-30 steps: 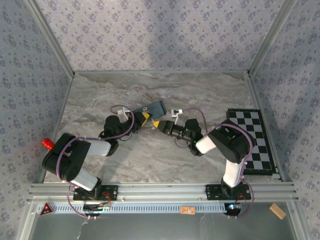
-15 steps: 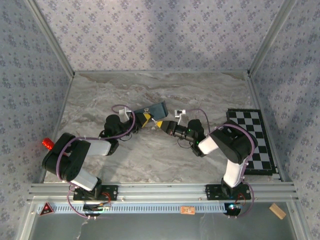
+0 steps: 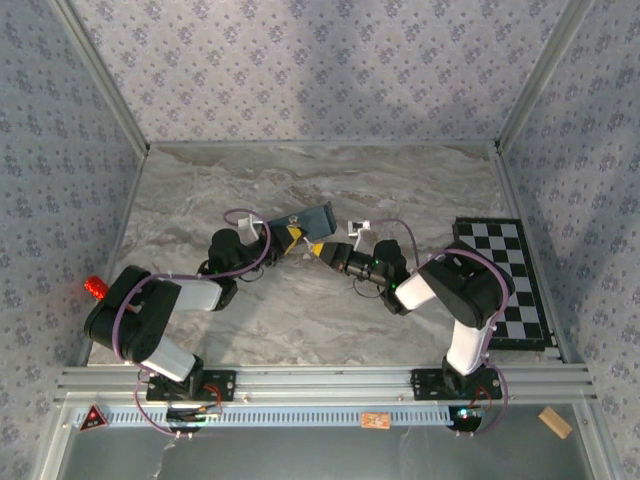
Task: Unlock the padlock with the key
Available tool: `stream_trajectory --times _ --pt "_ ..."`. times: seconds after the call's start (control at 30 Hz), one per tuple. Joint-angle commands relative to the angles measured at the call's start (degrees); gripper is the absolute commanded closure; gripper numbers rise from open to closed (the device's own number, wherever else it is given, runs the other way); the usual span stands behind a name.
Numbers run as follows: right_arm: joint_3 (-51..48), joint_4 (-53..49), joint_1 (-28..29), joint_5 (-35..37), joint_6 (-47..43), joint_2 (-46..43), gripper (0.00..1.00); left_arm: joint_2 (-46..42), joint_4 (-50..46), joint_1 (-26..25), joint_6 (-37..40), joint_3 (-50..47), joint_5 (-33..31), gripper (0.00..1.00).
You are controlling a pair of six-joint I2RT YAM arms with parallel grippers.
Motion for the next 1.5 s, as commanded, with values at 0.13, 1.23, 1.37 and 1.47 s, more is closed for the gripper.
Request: stream_trajectory --times 0.13,1.23,1.37,1.47 --pt "0.47 0.35 -0.16 2.53 0.33 -1.66 1.0 -0.83 6.48 -1.05 2.41 2.27 5.48 1.0" --pt "-1.1 0.32 -0.59 2.84 -0.36 -2.8 1.0 -1.81 2.89 -1.05 4.63 2.27 5.51 1.0" --pt "-1.42 0.3 -0.54 2.97 -0.43 -2.76 1.0 -1.86 2.89 -0.93 4.54 2.14 5.16 1.0" --pt "-1.81 0.28 -0.45 2.98 -0.61 -2.88 1.0 -2.05 2.41 -0.88 4.78 2.18 4.72 1.0"
